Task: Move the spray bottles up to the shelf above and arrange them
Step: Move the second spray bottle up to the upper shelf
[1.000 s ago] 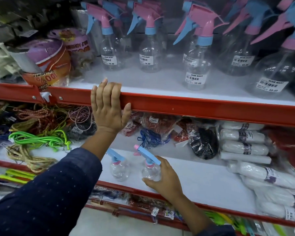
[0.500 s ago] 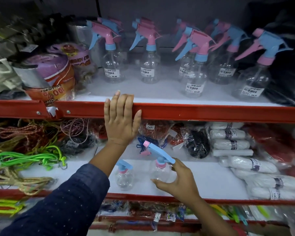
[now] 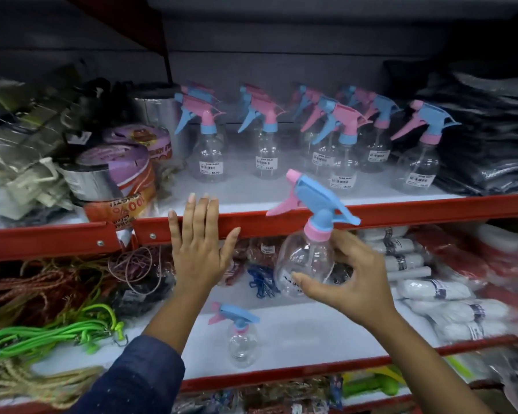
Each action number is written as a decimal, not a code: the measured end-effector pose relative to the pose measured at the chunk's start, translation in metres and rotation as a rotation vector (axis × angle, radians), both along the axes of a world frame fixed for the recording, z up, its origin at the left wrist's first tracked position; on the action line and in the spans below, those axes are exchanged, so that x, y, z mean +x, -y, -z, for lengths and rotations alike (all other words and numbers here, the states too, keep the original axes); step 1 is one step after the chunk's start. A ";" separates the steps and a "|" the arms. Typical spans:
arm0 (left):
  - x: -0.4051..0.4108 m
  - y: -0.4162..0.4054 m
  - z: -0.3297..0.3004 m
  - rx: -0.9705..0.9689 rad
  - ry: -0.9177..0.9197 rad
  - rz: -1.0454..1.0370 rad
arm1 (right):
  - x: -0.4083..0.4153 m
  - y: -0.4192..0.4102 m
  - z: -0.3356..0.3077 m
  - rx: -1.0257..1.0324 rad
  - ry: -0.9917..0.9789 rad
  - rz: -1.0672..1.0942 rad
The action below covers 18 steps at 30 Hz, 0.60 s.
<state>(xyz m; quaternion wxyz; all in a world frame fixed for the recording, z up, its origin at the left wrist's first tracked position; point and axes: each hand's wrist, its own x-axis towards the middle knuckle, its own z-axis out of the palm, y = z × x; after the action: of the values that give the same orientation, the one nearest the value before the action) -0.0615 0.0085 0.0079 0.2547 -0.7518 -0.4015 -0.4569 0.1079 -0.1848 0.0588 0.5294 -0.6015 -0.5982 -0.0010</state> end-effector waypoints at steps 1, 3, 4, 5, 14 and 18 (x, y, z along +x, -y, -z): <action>-0.002 -0.002 0.001 0.018 -0.014 0.000 | -0.002 -0.005 -0.009 0.018 0.003 0.005; -0.002 -0.004 0.001 0.037 -0.020 -0.001 | -0.005 -0.015 -0.027 0.049 0.019 0.017; -0.002 -0.004 0.002 0.048 -0.012 -0.004 | -0.007 -0.021 -0.035 0.062 0.019 0.030; -0.001 -0.004 0.003 0.059 -0.003 -0.008 | -0.007 -0.026 -0.042 0.076 0.008 0.045; 0.004 -0.016 0.009 0.192 0.047 -0.013 | 0.012 -0.088 -0.088 0.004 -0.091 0.111; 0.006 -0.019 0.008 0.218 0.061 -0.027 | 0.023 -0.121 -0.087 -0.083 -0.121 0.123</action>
<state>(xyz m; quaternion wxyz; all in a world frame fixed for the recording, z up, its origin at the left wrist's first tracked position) -0.0556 0.0274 -0.0006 0.3287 -0.6998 -0.3671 -0.5172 0.1310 -0.0639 0.1463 0.5383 -0.6573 -0.5267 0.0276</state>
